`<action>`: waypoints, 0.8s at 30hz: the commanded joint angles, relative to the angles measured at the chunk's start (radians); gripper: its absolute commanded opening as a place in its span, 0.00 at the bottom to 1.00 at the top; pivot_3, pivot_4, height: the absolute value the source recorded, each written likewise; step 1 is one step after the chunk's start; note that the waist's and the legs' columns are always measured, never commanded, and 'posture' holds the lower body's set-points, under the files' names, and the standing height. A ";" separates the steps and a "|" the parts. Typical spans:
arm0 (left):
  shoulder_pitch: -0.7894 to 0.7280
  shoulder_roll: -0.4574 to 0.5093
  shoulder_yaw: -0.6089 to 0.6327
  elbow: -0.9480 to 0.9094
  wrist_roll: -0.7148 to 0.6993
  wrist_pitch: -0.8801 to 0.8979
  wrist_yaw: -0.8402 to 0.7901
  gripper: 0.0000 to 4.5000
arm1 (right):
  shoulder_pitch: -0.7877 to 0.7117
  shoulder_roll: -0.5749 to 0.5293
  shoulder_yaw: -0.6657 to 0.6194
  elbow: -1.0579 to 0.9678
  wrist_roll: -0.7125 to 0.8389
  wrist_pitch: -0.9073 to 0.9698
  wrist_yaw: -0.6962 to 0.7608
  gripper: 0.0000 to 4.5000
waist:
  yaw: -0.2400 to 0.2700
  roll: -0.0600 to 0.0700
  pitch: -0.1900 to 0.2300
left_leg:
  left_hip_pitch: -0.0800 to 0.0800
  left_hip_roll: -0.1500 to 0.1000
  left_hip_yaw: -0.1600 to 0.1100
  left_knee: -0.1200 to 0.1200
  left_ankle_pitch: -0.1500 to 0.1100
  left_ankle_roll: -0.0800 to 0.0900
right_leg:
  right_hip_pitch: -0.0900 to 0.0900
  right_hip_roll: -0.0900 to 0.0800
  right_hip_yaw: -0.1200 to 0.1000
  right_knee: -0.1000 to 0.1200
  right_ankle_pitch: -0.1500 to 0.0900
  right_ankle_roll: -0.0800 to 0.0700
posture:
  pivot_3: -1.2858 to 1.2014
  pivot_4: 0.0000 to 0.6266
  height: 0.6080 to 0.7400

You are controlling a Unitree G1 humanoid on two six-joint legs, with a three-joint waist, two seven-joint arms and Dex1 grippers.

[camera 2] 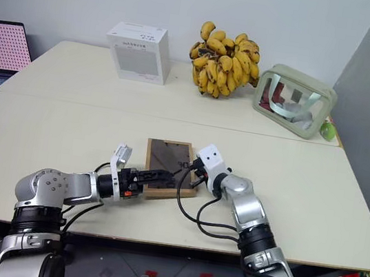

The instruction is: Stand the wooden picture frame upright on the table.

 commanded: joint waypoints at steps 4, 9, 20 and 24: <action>0.057 0.013 -0.009 -0.048 -0.033 0.058 0.017 0.67 | -0.018 -0.015 -0.061 -0.046 0.043 0.040 -0.028 0.00 | -0.007 0.000 0.000 | -0.001 0.001 0.000 -0.002 0.000 0.000 | -0.002 0.001 0.000 0.000 0.000 -0.001 | 0.52 0.24 1.00; 0.050 -0.011 -0.009 -0.032 -0.025 0.033 0.048 0.43 | -0.013 -0.005 -0.049 -0.120 0.062 0.077 -0.024 0.00 | -0.016 0.000 0.000 | -0.002 0.002 -0.001 -0.003 0.000 0.000 | -0.003 0.002 -0.001 0.000 -0.001 -0.002 | 0.52 0.24 1.00; -0.046 0.085 -0.001 -0.133 -0.150 0.097 -0.037 0.29 | -0.153 -0.160 -0.229 -0.434 0.476 0.445 0.246 0.26 | -0.013 0.000 0.001 | -0.006 0.002 -0.001 -0.002 0.000 0.000 | -0.005 0.002 -0.001 -0.002 0.000 0.001 | 0.52 0.24 1.00; -0.083 0.154 -0.028 -0.146 -0.165 0.088 -0.088 0.29 | -0.206 -0.209 -0.196 -0.401 0.537 0.471 0.338 0.44 | -0.017 0.000 0.001 | -0.008 0.003 -0.004 -0.003 0.000 0.000 | -0.007 0.003 -0.004 -0.002 -0.002 -0.003 | 0.52 0.24 1.00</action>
